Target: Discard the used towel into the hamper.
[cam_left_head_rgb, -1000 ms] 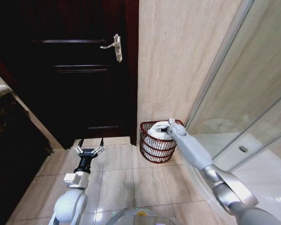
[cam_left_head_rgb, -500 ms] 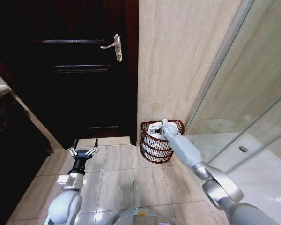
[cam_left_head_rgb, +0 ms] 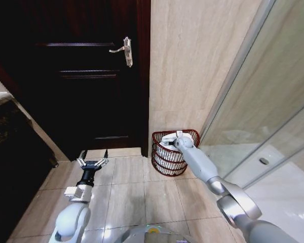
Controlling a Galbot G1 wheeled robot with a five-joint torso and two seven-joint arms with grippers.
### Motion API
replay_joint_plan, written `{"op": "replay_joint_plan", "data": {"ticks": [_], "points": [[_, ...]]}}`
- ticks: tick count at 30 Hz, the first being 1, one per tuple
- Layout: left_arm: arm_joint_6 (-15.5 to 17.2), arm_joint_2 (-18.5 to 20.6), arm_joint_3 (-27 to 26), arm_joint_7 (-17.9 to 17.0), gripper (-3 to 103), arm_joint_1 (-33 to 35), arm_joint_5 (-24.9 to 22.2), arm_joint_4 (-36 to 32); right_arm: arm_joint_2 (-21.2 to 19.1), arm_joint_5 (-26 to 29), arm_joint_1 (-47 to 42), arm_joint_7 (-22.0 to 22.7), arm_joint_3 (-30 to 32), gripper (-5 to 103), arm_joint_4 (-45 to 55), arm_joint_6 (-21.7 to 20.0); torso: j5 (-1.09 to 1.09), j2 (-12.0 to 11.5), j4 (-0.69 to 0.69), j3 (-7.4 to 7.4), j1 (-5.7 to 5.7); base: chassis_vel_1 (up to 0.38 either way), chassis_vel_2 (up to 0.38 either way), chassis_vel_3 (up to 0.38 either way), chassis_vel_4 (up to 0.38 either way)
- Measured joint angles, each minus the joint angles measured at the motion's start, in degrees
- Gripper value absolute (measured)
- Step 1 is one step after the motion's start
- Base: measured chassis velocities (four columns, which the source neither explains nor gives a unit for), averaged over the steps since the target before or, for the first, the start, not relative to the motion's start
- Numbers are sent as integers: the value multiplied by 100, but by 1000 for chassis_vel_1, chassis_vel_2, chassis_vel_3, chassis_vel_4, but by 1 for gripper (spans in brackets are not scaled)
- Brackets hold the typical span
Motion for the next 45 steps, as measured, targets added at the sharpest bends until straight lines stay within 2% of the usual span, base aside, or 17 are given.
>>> {"op": "replay_joint_plan", "data": {"ticks": [16,28,33,38,40,45], "points": [[55,50,-74,22,100,76,-76,-149,-25,-77,-69,100,50,100,-26,3,0,0,1,0,0,0,0,0,0],[148,91,-5,24,100,30,-85,-197,-206,-93,-94,88,-22,100,46,3,0,0,1,0,0,0,0,0,0],[220,90,18,19,100,9,-79,-267,-443,-59,-215,117,-44,100,398,27,1,0,0,0,0,0,0,0,0],[295,81,123,10,100,-68,-51,-304,-664,99,-259,246,-22,100,842,274,0,0,-1,0,0,0,0,0,0],[318,49,223,5,100,-110,11,-278,-784,133,-264,360,-53,100,1082,410,1,0,-1,1,0,0,0,0,0],[363,12,325,-1,100,-139,60,-303,-934,160,-277,575,1,100,1482,430,0,0,0,1,0,0,0,0,0]]}}
